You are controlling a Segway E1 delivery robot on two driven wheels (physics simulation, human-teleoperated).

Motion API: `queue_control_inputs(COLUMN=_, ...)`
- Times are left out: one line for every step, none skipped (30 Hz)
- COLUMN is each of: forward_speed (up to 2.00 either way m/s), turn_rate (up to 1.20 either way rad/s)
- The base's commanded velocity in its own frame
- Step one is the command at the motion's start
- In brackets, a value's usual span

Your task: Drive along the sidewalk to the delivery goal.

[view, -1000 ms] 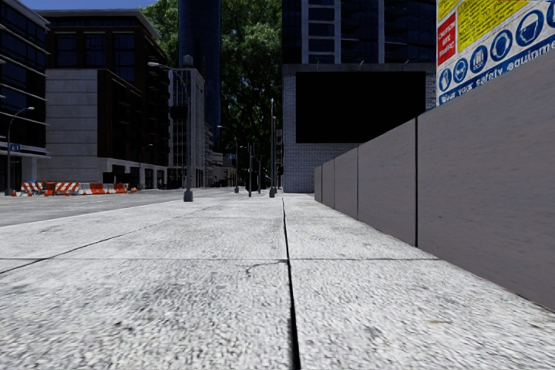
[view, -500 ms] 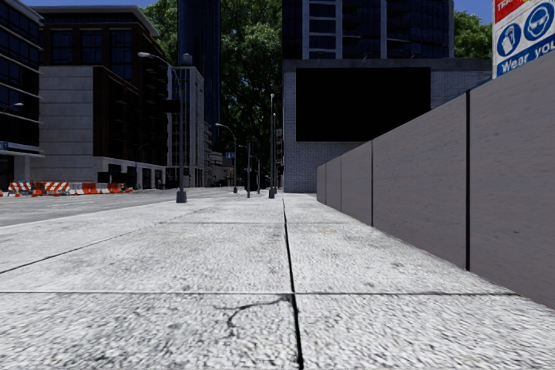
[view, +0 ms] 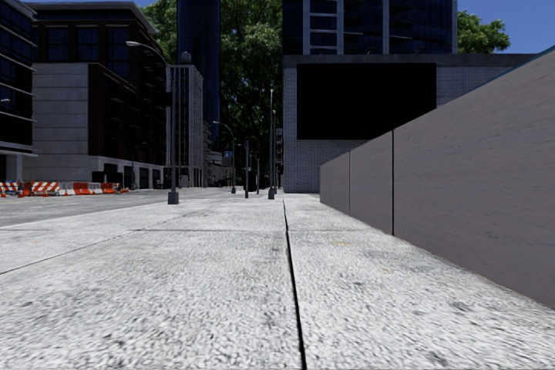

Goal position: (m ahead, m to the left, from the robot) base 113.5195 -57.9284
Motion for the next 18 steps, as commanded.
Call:
queue_control_inputs(forward_speed=2.0, turn_rate=0.0)
queue_control_inputs(forward_speed=2.0, turn_rate=0.0)
queue_control_inputs(forward_speed=2.0, turn_rate=0.0)
queue_control_inputs(forward_speed=2.0, turn_rate=0.0)
queue_control_inputs(forward_speed=2.0, turn_rate=0.0)
queue_control_inputs(forward_speed=2.0, turn_rate=0.0)
queue_control_inputs(forward_speed=2.0, turn_rate=0.0)
queue_control_inputs(forward_speed=2.0, turn_rate=0.0)
queue_control_inputs(forward_speed=2.0, turn_rate=0.0)
queue_control_inputs(forward_speed=2.0, turn_rate=0.0)
queue_control_inputs(forward_speed=2.0, turn_rate=0.0)
queue_control_inputs(forward_speed=2.0, turn_rate=0.0)
queue_control_inputs(forward_speed=2.0, turn_rate=0.0)
queue_control_inputs(forward_speed=2.0, turn_rate=0.0)
queue_control_inputs(forward_speed=2.0, turn_rate=0.0)
queue_control_inputs(forward_speed=2.0, turn_rate=0.0)
queue_control_inputs(forward_speed=2.0, turn_rate=0.0)
queue_control_inputs(forward_speed=2.0, turn_rate=0.0)
